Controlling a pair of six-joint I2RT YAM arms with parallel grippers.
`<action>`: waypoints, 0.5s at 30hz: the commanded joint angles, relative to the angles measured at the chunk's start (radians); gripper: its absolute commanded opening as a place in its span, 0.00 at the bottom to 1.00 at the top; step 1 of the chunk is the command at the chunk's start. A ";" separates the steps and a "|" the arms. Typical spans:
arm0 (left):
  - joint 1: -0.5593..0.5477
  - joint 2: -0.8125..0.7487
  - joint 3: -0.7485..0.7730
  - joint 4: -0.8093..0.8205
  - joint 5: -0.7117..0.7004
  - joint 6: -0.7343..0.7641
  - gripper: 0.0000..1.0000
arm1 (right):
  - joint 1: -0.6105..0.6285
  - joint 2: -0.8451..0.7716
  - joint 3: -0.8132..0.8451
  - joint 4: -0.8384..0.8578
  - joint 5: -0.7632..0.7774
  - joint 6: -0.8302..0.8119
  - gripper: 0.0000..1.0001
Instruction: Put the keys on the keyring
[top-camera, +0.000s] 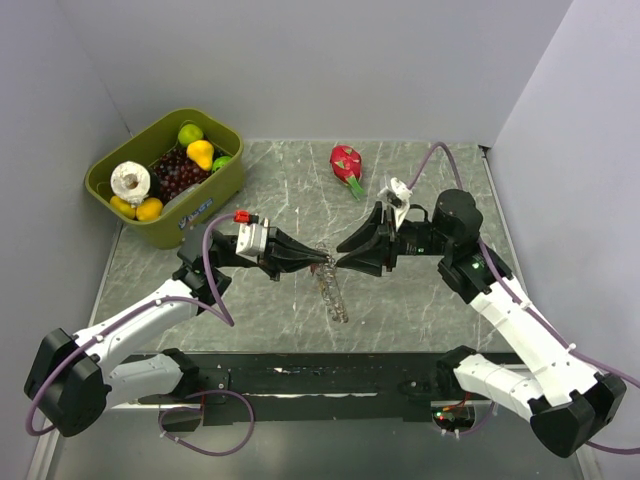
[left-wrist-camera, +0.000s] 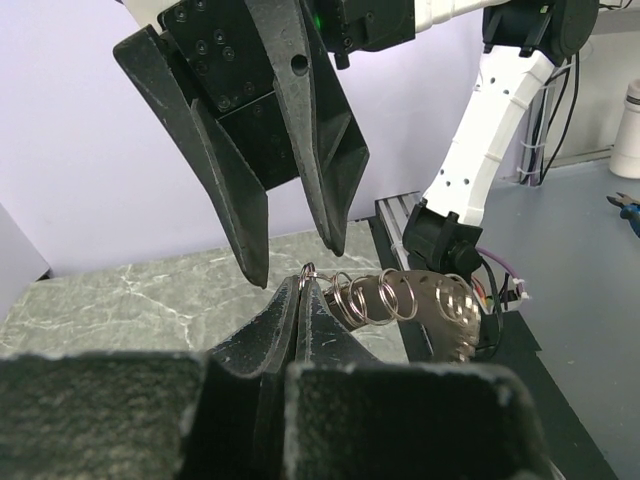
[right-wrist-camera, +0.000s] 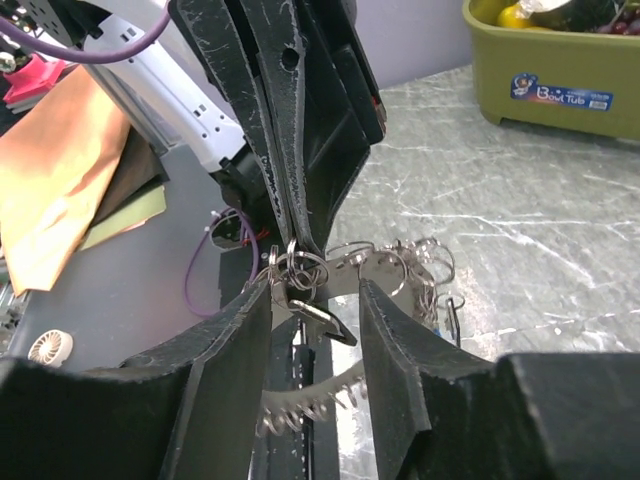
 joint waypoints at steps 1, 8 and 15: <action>-0.001 0.001 0.055 0.083 0.014 -0.012 0.01 | 0.015 0.009 0.026 0.061 0.017 0.013 0.46; -0.004 0.007 0.056 0.100 0.011 -0.019 0.01 | 0.033 0.026 0.029 0.065 0.024 0.013 0.43; -0.009 0.015 0.061 0.103 0.013 -0.021 0.01 | 0.045 0.034 0.027 0.065 0.040 0.013 0.28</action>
